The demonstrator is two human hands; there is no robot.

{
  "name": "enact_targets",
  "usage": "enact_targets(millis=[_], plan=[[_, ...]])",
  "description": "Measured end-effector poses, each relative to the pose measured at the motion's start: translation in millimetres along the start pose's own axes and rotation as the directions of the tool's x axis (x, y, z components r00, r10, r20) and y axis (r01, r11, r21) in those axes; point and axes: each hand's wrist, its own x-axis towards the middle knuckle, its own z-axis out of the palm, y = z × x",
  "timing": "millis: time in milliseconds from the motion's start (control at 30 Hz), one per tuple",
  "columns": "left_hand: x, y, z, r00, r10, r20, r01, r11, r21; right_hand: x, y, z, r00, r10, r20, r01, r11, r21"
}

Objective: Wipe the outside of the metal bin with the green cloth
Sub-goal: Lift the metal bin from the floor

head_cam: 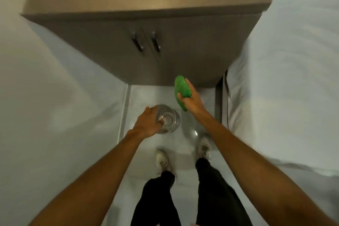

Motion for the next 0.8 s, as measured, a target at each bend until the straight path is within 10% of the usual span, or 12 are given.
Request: enact_targets(millis=[167,600,800], plan=[[95,-57,121,0.986,-0.029,0.163,0.055,0.986,-0.158,51,149,39,0.945,0.297,-0.136,-0.272,0.946,0.177],[245,-180,326,0.983,0.097,-0.158,-0.074,0.987,0.142,153,438,106,0.85,0.457,-0.263,-0.342,0.858,0.384],[246,-208,283,0.953,-0.078,-0.292,-0.027,0.94,-0.339,126,439,105,0.867,0.36,-0.345,-0.246,0.911,0.332]])
